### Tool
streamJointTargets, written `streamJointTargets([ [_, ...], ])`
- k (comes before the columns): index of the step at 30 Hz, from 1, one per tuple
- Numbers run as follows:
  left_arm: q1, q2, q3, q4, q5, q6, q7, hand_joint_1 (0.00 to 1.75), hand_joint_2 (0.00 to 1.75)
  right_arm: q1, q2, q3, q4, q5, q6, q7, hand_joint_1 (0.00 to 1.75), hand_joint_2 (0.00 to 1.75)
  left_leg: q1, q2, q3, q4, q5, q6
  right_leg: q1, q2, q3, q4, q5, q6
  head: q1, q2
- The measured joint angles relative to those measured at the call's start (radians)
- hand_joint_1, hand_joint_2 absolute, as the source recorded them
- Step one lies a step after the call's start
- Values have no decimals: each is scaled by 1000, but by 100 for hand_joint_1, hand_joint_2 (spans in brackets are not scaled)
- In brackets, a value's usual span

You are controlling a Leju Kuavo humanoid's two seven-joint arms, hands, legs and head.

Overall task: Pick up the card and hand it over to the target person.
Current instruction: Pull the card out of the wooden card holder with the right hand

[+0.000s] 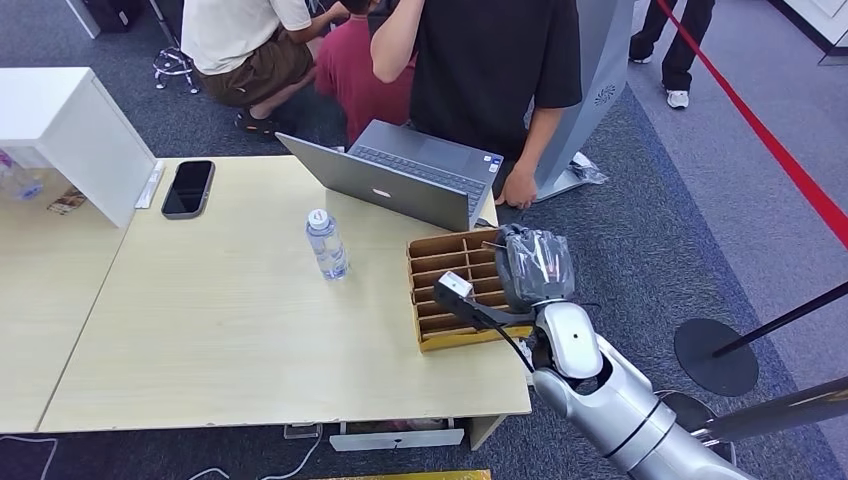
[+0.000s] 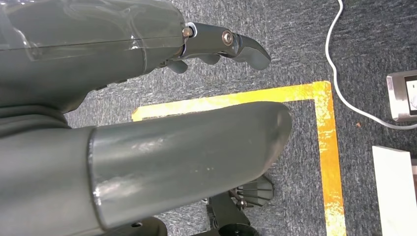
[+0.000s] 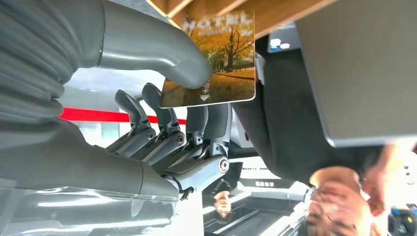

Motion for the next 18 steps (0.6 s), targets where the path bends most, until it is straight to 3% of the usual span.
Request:
streamJointTargets([
  [5,-9,-1,-11,1,-11,-4,8,0,0,-66,-3,-12,51,-3,13,-1,152,175,0,0,-1,1,0,0,0,1,-1,1,0,1,0,0],
  [18,-39,-9,-44,4,-41,-16,44,0,0,-255,18,7,419,-82,15,-21,145,175,0,2,1,-3,3,1,0,1,1,-3,4,-1,0,0],
])
